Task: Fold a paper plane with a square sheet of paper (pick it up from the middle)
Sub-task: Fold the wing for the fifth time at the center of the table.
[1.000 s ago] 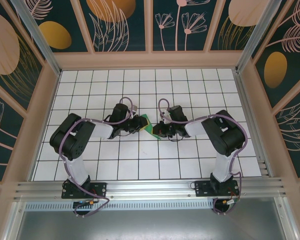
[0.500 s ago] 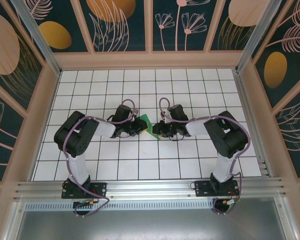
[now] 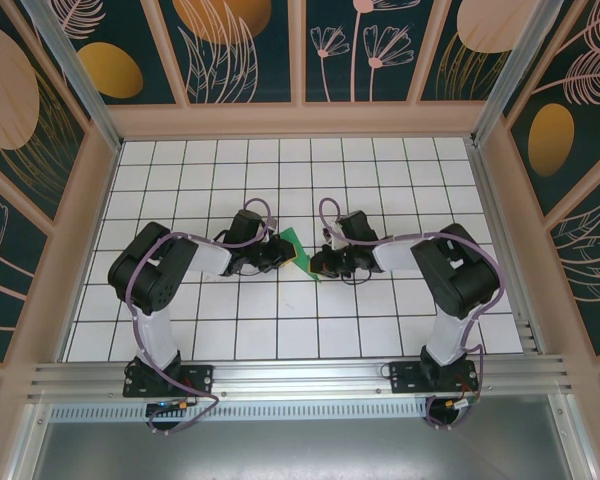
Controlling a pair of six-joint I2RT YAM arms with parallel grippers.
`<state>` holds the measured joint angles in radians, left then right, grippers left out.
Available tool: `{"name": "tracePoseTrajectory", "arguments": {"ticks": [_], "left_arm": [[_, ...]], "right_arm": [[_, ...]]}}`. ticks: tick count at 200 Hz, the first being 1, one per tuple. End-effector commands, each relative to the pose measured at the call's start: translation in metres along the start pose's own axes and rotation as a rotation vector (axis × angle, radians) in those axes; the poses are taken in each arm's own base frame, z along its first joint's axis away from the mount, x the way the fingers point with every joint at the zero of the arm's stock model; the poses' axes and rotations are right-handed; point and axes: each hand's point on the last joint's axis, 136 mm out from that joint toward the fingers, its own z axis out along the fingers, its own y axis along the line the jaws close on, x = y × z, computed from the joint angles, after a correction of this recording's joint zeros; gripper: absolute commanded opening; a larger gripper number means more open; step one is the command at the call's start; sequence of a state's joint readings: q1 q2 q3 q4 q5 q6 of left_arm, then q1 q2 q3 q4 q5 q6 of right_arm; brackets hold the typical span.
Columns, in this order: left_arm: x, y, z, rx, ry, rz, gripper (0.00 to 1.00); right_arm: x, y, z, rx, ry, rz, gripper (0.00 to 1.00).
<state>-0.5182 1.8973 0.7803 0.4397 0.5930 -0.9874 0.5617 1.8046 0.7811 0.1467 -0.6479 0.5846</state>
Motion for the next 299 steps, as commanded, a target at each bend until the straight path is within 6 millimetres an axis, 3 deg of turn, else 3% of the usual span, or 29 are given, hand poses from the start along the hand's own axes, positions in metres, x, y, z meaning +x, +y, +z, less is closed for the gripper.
{"name": "tracePoseTrajectory", "arguments": {"ticks": [1,20,64,134,178,211,259,286,299], "left_arm": [[0.007,0.025,0.002,-0.096,0.009,-0.029,0.17],[0.007,0.027,0.002,-0.105,0.007,-0.035,0.17],[0.005,0.035,0.003,-0.146,-0.002,-0.054,0.15],[-0.003,0.057,0.005,-0.291,-0.012,-0.084,0.16],[-0.004,0.066,0.006,-0.346,-0.008,-0.089,0.16],[-0.006,0.068,0.007,-0.357,-0.008,-0.092,0.16],[-0.006,0.072,0.007,-0.379,-0.009,-0.095,0.16],[-0.006,0.075,0.007,-0.389,-0.012,-0.096,0.16],[-0.006,0.075,0.007,-0.39,-0.013,-0.095,0.16]], "right_arm": [[0.012,-0.027,0.009,0.072,0.045,0.052,0.08],[0.013,-0.03,0.009,0.079,0.048,0.058,0.09],[0.004,-0.007,-0.01,0.055,0.0,-0.006,0.18],[0.016,-0.018,-0.013,0.09,0.022,-0.048,0.2],[0.01,0.008,-0.022,0.012,-0.022,-0.149,0.29],[0.012,-0.001,-0.02,0.062,-0.006,-0.168,0.26],[0.016,-0.023,-0.012,0.134,0.022,-0.122,0.13],[0.02,-0.031,-0.01,0.153,0.04,-0.1,0.12],[0.017,-0.025,-0.013,0.148,0.033,-0.106,0.12]]}}
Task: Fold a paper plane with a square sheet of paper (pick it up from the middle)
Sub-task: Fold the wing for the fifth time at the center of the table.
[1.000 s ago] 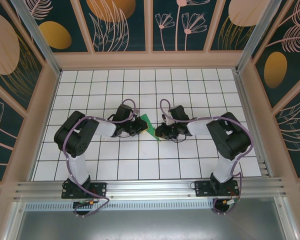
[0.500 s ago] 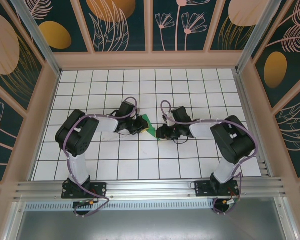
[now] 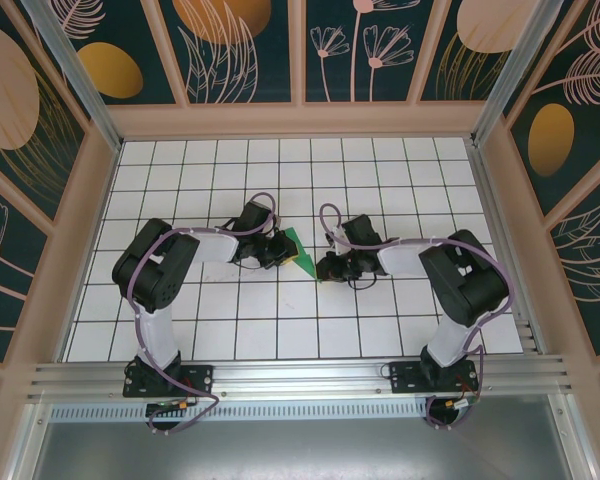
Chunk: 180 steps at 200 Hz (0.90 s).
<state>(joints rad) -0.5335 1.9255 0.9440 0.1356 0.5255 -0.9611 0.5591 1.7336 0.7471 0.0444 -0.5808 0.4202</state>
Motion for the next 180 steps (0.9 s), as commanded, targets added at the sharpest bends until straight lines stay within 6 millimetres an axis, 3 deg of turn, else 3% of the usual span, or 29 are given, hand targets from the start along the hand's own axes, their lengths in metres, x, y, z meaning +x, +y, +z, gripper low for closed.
{"name": "tracePoseTrajectory", "arguments": {"ticks": [1,46,93,132,180], "left_arm": [[-0.003,0.068,0.01,-0.232,-0.051,-0.05,0.16],[-0.004,0.071,0.01,-0.244,-0.054,-0.05,0.16],[-0.005,0.071,0.01,-0.245,-0.053,-0.05,0.16],[-0.004,0.071,0.01,-0.25,-0.053,-0.052,0.16],[-0.007,0.072,0.01,-0.264,-0.061,-0.051,0.16]], "right_arm": [[0.006,-0.01,0.001,0.059,0.031,0.017,0.13],[-0.034,0.03,-0.029,0.029,-0.109,-0.053,0.2],[-0.029,0.042,0.004,0.05,-0.022,-0.093,0.15],[-0.029,0.03,0.021,0.084,0.02,-0.068,0.1],[-0.022,0.01,0.022,0.172,0.047,-0.059,0.09]]}}
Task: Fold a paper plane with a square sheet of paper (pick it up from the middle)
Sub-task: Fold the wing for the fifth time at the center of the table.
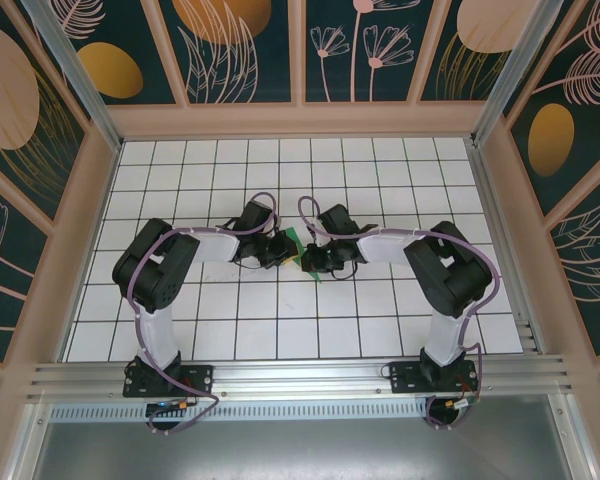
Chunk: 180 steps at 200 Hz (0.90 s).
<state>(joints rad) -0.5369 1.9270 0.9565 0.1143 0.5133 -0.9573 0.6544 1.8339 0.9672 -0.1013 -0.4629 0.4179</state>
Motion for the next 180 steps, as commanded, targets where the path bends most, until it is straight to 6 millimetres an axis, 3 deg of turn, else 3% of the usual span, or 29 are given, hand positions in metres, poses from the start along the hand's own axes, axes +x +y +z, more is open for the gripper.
{"name": "tracePoseTrajectory", "arguments": {"ticks": [1,57,100,180], "left_arm": [[-0.006,0.072,0.01,-0.251,-0.058,-0.052,0.16],[-0.007,0.076,0.009,-0.272,-0.065,-0.053,0.17],[-0.007,0.079,0.009,-0.285,-0.066,-0.051,0.17],[-0.005,0.109,0.006,-0.409,-0.079,-0.06,0.17]], "right_arm": [[0.004,-0.015,0.001,0.081,0.028,0.001,0.09],[0.019,-0.032,0.004,0.109,0.073,0.015,0.09],[0.041,-0.047,0.007,0.102,0.126,0.042,0.08],[0.074,-0.051,-0.005,0.078,0.201,0.034,0.06]]}}
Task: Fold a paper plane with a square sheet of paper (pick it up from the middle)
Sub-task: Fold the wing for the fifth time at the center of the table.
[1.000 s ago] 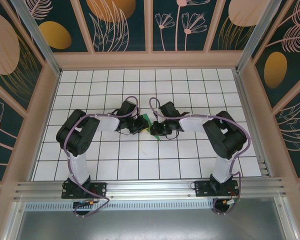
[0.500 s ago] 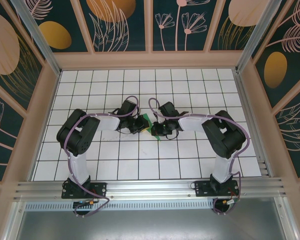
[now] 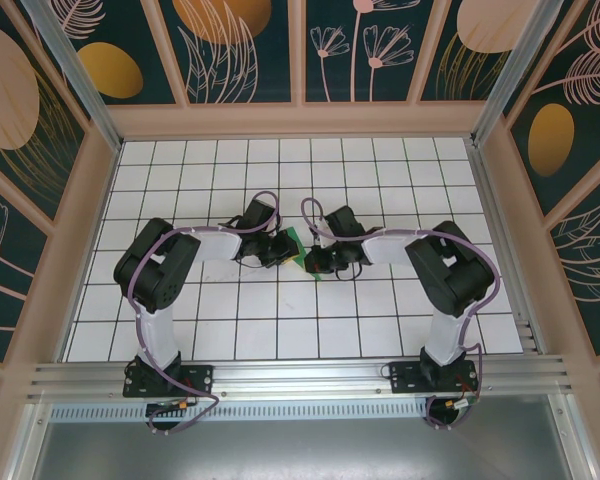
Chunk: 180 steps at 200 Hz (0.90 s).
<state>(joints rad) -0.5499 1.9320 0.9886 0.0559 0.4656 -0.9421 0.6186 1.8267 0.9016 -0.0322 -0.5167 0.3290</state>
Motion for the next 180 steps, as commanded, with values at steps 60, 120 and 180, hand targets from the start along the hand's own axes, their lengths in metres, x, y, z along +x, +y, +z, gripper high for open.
{"name": "tracePoseTrajectory", "arguments": {"ticks": [60,120,180], "left_arm": [[-0.001,0.107,0.012,-0.36,-0.061,-0.07,0.17],[-0.002,0.102,0.012,-0.342,-0.06,-0.063,0.17],[-0.003,0.098,0.012,-0.321,-0.061,-0.06,0.17]], "right_arm": [[0.094,-0.042,-0.015,0.131,0.232,0.149,0.06],[0.111,-0.05,-0.024,0.17,0.244,0.203,0.05],[0.107,-0.048,-0.035,0.191,0.22,0.209,0.05]]}}
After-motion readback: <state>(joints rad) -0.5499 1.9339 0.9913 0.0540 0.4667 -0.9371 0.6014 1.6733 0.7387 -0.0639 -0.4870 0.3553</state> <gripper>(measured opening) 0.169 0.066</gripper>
